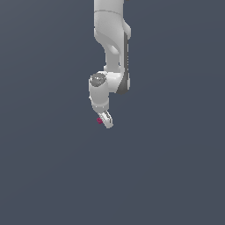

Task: Pick up the object and move it to a goal position.

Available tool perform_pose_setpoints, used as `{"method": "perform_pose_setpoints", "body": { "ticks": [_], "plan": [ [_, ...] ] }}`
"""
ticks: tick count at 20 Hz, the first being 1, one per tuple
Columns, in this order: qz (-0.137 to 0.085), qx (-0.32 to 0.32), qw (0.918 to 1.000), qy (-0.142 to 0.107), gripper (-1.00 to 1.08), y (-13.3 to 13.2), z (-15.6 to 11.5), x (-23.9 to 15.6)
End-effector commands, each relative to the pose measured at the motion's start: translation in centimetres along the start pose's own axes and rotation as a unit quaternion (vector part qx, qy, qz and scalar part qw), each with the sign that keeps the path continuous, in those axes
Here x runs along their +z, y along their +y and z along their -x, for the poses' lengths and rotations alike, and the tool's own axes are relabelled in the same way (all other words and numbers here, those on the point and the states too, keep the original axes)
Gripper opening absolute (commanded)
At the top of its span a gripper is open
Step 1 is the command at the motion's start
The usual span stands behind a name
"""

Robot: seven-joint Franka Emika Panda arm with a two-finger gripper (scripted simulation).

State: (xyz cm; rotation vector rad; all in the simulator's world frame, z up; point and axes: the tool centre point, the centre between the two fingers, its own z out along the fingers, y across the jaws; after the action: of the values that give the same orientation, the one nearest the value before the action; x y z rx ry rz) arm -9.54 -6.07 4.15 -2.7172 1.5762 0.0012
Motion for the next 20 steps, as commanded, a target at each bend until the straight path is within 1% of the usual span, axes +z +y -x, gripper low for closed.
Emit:
{"method": "perform_pose_setpoints", "body": {
  "ticks": [1, 8, 12, 16, 20],
  "plan": [
    [0.000, 0.001, 1.0000, 0.000, -1.00, 1.3, -2.5, -1.2],
    [0.000, 0.001, 1.0000, 0.000, -1.00, 5.1, -10.1, -4.6],
    [0.000, 0.001, 1.0000, 0.000, -1.00, 6.6, -13.5, -6.2],
    [0.000, 0.000, 1.0000, 0.000, -1.00, 7.6, -15.8, -7.2],
    [0.000, 0.000, 1.0000, 0.000, -1.00, 8.0, -16.9, -7.6]
  ]
}}
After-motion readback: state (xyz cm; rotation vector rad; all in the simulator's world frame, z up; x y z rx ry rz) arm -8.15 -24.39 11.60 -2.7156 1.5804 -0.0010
